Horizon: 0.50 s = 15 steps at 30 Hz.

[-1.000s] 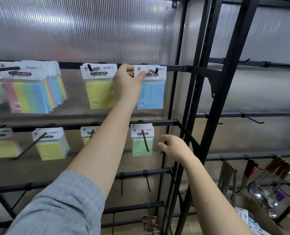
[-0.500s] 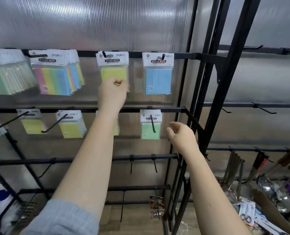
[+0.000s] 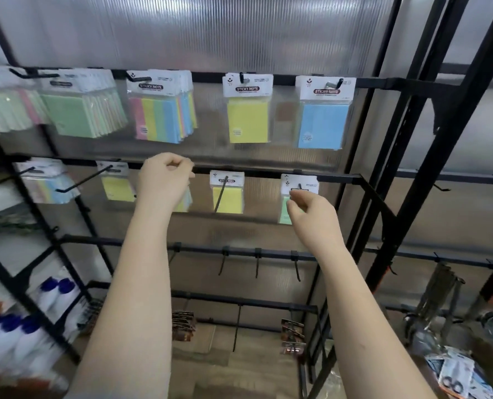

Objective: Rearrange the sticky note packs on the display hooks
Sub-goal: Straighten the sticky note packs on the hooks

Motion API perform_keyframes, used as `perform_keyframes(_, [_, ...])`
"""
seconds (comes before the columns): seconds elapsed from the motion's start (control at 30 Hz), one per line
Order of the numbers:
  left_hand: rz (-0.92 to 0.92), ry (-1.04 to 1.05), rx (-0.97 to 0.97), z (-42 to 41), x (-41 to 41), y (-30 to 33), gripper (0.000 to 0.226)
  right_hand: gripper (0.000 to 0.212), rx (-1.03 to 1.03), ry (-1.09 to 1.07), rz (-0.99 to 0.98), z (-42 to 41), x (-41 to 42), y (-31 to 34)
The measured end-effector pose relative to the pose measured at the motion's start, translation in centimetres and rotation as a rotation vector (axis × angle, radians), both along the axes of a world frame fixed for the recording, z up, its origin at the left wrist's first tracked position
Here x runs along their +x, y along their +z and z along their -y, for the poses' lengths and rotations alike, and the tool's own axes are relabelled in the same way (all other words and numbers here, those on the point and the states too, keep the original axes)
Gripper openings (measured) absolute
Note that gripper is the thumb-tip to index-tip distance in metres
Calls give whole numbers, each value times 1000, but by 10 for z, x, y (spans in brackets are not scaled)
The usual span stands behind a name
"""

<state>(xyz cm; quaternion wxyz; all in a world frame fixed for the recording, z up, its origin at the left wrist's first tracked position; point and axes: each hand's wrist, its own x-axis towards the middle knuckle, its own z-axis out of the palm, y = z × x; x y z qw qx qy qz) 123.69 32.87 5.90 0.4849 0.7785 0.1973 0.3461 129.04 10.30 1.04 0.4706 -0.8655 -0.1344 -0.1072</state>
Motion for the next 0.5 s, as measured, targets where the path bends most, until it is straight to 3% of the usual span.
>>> perform_keyframes(0.5, [-220,-108,101,-161,54,-27,19,50,-10,-109,-325,-149,100,-42])
